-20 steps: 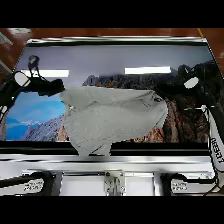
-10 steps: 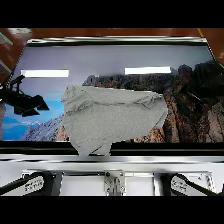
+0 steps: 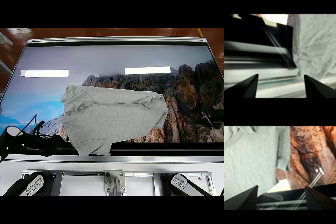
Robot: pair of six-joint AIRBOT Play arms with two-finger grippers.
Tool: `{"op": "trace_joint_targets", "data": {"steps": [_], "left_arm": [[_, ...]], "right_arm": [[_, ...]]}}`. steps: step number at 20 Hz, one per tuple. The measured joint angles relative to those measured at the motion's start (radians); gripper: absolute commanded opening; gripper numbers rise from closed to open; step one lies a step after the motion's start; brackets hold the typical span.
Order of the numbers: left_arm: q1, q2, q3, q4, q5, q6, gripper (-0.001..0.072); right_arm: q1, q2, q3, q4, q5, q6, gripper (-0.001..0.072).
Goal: Fold the shirts.
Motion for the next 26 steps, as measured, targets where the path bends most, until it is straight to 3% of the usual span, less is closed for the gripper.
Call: {"op": "trace_joint_targets", "data": {"steps": [7, 8, 10, 16, 26], "left_arm": [[-0.116, -0.034, -0.082, -0.221, 0.254, 0.021, 0.0639], [-0.143, -0.051, -0.082, -0.248, 0.28, 0.022, 0.0507], [-0.187, -0.093, -0.084, -0.262, 0.339, 0.026, 0.006], [-0.237, -0.135, -0.013, -0.29, 0.389, 0.028, 0.0042], [-0.245, -0.136, 0.129, -0.306, 0.342, 0.027, 0.0042]], "right_arm": [[-0.002, 0.002, -0.02, -0.018, -0.045, -0.008, 0.069], [-0.002, 0.002, -0.021, -0.029, -0.045, -0.008, 0.069], [-0.002, 0.002, -0.026, -0.042, -0.049, -0.007, 0.0692], [-0.002, 0.002, -0.187, -0.044, -0.053, -0.011, 0.0691], [0.063, -0.031, -0.428, 0.161, -0.299, -0.077, 0.069]]}}
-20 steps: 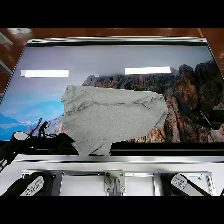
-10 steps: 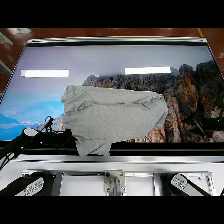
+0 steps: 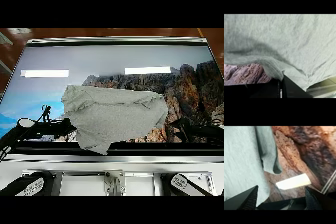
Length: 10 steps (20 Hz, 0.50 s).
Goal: Fold the shirts.
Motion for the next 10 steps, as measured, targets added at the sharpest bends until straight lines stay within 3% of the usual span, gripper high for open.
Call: {"op": "trace_joint_targets", "data": {"steps": [2, 4, 10], "left_arm": [[0.0, 0.0, 0.006, 0.0, -0.007, 0.0, 0.0042], [0.0, 0.0, 0.013, 0.0, -0.014, 0.0, 0.0042], [0.005, 0.0, 0.04, 0.0, -0.021, 0.012, 0.0042]], "right_arm": [[0.054, -0.034, -0.008, 0.012, -0.032, -0.006, 0.0689], [0.082, -0.057, -0.011, 0.027, -0.069, -0.005, 0.0598], [0.117, -0.082, -0.015, 0.085, -0.176, 0.011, 0.06]]}}
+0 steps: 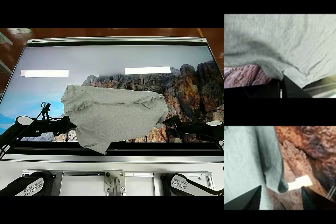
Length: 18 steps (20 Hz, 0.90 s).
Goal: Fold the shirts.
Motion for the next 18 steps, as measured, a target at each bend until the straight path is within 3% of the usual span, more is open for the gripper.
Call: {"op": "trace_joint_targets", "data": {"steps": [4, 5, 7, 8, 13, 18], "left_arm": [[0.009, 0.0, 0.021, 0.0, -0.003, 0.004, 0.0043], [0.01, 0.0, 0.026, 0.0, -0.004, 0.004, 0.0042], [0.012, 0.0, 0.039, 0.0, -0.01, 0.006, 0.0042], [0.013, 0.0, 0.044, 0.0, -0.01, 0.006, 0.0042], [0.013, 0.006, 0.098, 0.0, -0.015, 0.027, 0.0041], [0.023, 0.108, 0.313, 0.019, 0.011, 0.078, 0.0041]], "right_arm": [[0.047, -0.041, 0.0, 0.031, -0.012, 0.008, 0.0598], [0.06, -0.051, 0.0, 0.037, -0.017, 0.008, 0.0467], [0.083, -0.071, -0.001, 0.034, -0.045, 0.012, 0.0117], [0.09, -0.076, -0.001, 0.029, -0.058, 0.012, 0.0056], [0.104, -0.032, 0.034, 0.041, -0.041, 0.018, 0.0055], [0.107, 0.15, 0.243, 0.037, 0.051, -0.096, 0.0055]]}}
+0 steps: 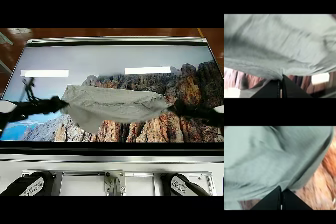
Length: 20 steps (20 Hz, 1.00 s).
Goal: Fold the shirts.
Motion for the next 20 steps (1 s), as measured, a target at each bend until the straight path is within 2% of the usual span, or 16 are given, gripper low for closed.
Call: {"op": "trace_joint_targets", "data": {"steps": [3, 7, 9, 11, 14, 17, 20], "left_arm": [[0.018, 0.103, 0.264, 0.009, 0.015, 0.066, 0.0041], [0.067, 0.226, 0.674, 0.034, 0.125, 0.114, 0.004], [0.097, 0.273, 0.832, 0.063, 0.17, 0.118, 0.004], [0.122, 0.319, 0.942, 0.108, 0.169, 0.077, 0.004], [0.142, 0.372, 1.022, 0.23, 0.058, -0.049, 0.004], [0.148, 0.399, 1.047, 0.385, -0.146, -0.167, 0.0041], [0.152, 0.408, 1.014, 0.493, -0.334, -0.23, 0.004]], "right_arm": [[0.0, 0.159, 0.251, 0.006, 0.04, -0.073, 0.0055], [0.0, 0.352, 0.62, -0.058, -0.066, -0.103, 0.0056], [0.001, 0.424, 0.767, -0.142, -0.122, -0.051, 0.0056], [0.0, 0.483, 0.873, -0.234, -0.141, 0.048, 0.0056], [0.0, 0.548, 0.959, -0.343, -0.068, 0.174, 0.0056], [0.0, 0.583, 0.992, -0.443, 0.127, 0.246, 0.0056], [0.0, 0.578, 1.002, -0.532, 0.362, 0.286, 0.0055]]}}
